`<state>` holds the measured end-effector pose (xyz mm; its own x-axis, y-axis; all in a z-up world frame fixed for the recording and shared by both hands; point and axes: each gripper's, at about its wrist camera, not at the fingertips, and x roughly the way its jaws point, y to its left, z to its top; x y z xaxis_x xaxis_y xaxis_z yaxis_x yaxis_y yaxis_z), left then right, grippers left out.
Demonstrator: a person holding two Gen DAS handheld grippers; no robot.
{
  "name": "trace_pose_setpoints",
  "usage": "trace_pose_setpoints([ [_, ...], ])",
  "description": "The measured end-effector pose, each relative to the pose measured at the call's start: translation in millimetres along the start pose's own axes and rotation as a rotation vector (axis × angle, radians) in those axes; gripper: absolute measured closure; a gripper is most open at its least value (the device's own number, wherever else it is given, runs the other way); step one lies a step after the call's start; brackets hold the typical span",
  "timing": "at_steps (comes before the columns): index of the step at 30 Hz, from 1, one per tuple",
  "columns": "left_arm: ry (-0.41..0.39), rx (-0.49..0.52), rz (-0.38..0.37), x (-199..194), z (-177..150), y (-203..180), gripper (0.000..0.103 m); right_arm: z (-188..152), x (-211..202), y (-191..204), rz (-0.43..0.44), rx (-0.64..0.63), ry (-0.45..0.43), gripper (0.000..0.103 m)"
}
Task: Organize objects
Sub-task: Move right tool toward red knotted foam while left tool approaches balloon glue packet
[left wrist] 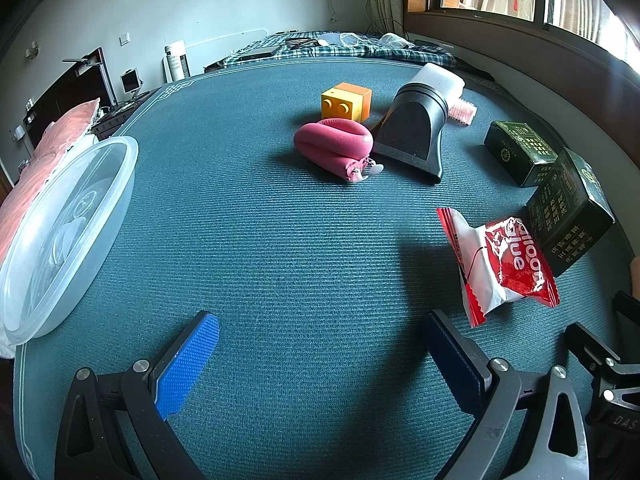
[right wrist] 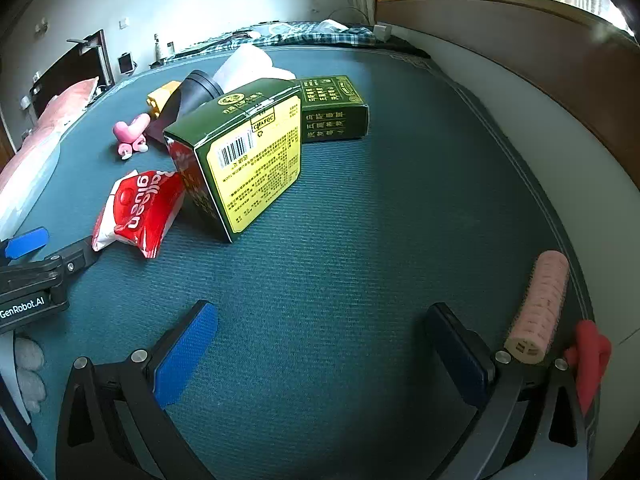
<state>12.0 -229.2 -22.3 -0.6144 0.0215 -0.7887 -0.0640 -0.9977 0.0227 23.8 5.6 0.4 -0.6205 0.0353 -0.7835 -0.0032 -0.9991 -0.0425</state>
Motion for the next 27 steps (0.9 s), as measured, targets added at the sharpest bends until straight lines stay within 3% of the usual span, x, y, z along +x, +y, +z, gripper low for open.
trace_pose_setpoints([
  [14,0.001,-0.002,-0.001,1,2,2,0.0,1,0,-1,0.006,0.006,0.0,0.0],
  [27,-0.006,0.004,-0.012,-5,-1,-1,0.0,-5,-12,-2,0.078,0.048,-0.009,0.0],
])
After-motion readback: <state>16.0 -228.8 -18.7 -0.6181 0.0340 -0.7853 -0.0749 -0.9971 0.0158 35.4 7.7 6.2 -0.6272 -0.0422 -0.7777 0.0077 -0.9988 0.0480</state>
